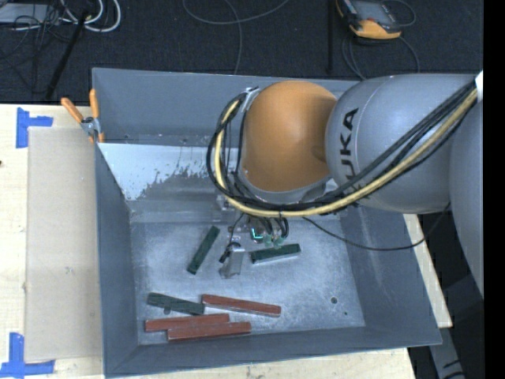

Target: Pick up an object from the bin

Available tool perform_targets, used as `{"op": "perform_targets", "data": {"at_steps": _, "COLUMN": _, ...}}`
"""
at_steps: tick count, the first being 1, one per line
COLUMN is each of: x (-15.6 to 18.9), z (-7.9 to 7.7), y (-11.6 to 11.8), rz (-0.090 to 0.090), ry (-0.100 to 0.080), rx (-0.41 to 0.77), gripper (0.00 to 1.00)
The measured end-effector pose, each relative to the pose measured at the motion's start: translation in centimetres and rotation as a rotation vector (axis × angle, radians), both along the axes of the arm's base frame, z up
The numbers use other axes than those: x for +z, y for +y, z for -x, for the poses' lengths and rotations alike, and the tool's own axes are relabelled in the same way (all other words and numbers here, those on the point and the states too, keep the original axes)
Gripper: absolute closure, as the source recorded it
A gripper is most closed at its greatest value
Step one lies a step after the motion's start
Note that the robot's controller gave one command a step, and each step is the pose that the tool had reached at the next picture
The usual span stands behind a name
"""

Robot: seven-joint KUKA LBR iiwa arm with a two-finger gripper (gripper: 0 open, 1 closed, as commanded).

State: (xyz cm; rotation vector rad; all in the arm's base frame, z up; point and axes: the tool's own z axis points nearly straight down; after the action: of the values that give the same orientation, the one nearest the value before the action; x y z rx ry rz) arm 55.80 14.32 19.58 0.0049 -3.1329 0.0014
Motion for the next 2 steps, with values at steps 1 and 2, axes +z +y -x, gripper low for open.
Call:
{"op": "perform_targets", "data": {"at_steps": 1, "x": -11.3, "z": 0.2, "y": -0.9, "rz": 0.001, "ry": 0.0, "rx": 0.054, "gripper": 0.0}}
{"op": "perform_targets", "data": {"at_steps": 2, "x": -12.6, "z": -1.2, "y": 2.0, "rz": -0.002, "ry": -0.009, "rx": 0.324, "gripper": 0.0}}
